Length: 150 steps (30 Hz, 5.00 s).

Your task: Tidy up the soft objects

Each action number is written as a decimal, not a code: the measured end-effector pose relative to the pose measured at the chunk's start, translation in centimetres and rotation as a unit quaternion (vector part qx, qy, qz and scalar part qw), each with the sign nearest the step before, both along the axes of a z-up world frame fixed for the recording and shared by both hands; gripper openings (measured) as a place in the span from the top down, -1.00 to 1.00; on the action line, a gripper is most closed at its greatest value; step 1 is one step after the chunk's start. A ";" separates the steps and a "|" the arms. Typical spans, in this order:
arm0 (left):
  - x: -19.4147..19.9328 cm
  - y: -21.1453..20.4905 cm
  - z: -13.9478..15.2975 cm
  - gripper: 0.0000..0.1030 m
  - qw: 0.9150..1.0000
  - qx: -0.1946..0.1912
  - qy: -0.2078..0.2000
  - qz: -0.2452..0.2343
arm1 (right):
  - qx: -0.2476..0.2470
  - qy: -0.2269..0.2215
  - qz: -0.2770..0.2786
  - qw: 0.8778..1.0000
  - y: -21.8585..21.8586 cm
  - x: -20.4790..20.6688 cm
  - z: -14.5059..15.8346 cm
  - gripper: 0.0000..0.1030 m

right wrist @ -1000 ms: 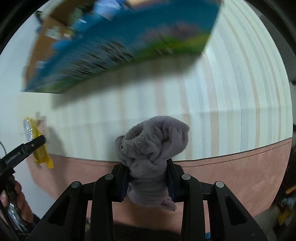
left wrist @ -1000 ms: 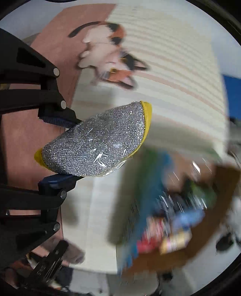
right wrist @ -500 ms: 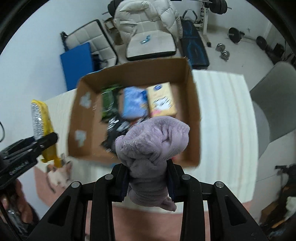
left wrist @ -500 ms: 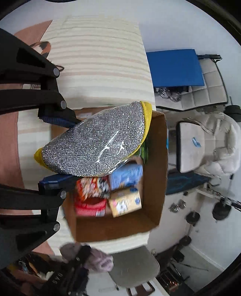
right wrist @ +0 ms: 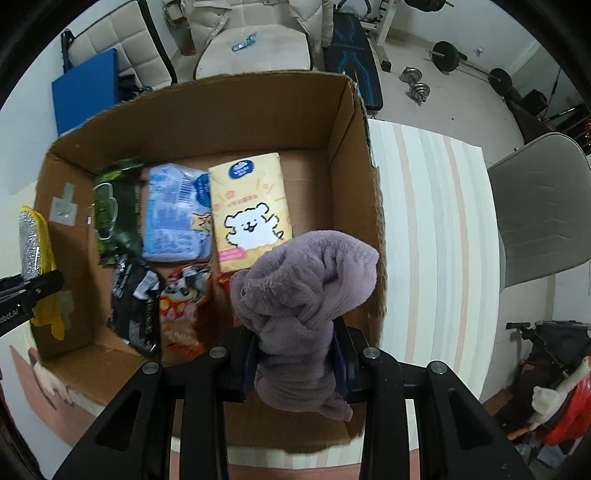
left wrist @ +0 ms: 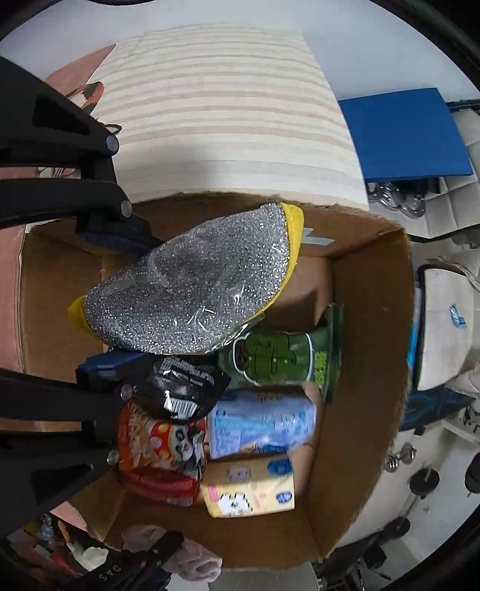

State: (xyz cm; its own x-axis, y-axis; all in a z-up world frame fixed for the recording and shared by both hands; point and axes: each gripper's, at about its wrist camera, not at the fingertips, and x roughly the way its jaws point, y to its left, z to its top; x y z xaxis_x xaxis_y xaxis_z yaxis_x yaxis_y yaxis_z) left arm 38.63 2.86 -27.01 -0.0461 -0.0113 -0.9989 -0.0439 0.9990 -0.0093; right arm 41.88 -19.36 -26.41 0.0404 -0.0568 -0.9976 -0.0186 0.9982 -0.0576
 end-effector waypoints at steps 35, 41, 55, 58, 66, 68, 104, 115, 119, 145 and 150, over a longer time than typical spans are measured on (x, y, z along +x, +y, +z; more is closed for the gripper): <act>-4.6 -2.5 5.4 -0.89 0.995 0.012 -0.095 -0.001 | 0.042 -0.019 -0.006 0.999 1.4 -2.8 2.2 -1.00; -5.8 -2.8 7.4 -0.89 0.993 0.015 -0.115 0.005 | 0.043 -0.032 -0.003 0.999 1.5 -3.9 3.8 -1.00; -15.1 -3.8 19.5 -0.89 0.973 0.017 -0.228 0.007 | 0.065 -0.141 0.010 0.988 0.7 -13.0 16.3 -1.00; -16.9 -4.1 21.2 -0.89 0.972 0.022 -0.235 0.008 | 0.068 -0.159 0.014 0.985 0.7 -15.3 18.6 -1.00; -21.0 -4.4 25.8 -0.89 0.965 0.019 -0.262 0.002 | 0.086 -0.195 0.018 0.977 0.5 -20.7 24.6 -1.00; -22.0 -4.4 26.9 -0.89 0.964 0.014 -0.267 0.002 | 0.089 -0.203 0.020 0.975 0.3 -22.0 26.1 -1.00; -25.3 -4.1 31.9 -0.89 0.948 0.018 -0.318 0.016 | 0.056 -0.265 0.015 0.963 -0.1 -26.4 34.0 -1.00; -25.6 -4.3 32.4 -0.89 0.947 0.015 -0.320 0.009 | 0.057 -0.276 0.012 0.959 -0.5 -26.2 34.7 -1.00; -25.6 -4.4 32.4 -0.89 0.947 0.015 -0.320 0.009 | 0.056 -0.276 0.013 0.959 -0.4 -26.2 34.8 -1.00; -25.6 -4.4 32.6 -0.89 0.947 0.016 -0.321 0.010 | 0.054 -0.280 0.016 0.958 -0.6 -25.7 35.2 -1.00; -25.6 -4.4 32.5 -0.89 0.947 0.014 -0.322 0.009 | 0.054 -0.280 0.016 0.958 -0.8 -25.6 35.3 -1.00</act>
State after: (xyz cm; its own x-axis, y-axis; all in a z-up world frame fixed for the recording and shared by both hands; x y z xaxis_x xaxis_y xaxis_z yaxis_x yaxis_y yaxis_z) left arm 13.04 -1.51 5.53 0.5728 0.0215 -0.8194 -0.0559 0.9984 -0.0129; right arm 16.24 -20.13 8.87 0.5712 0.0557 -0.8189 -0.0455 0.9983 0.0362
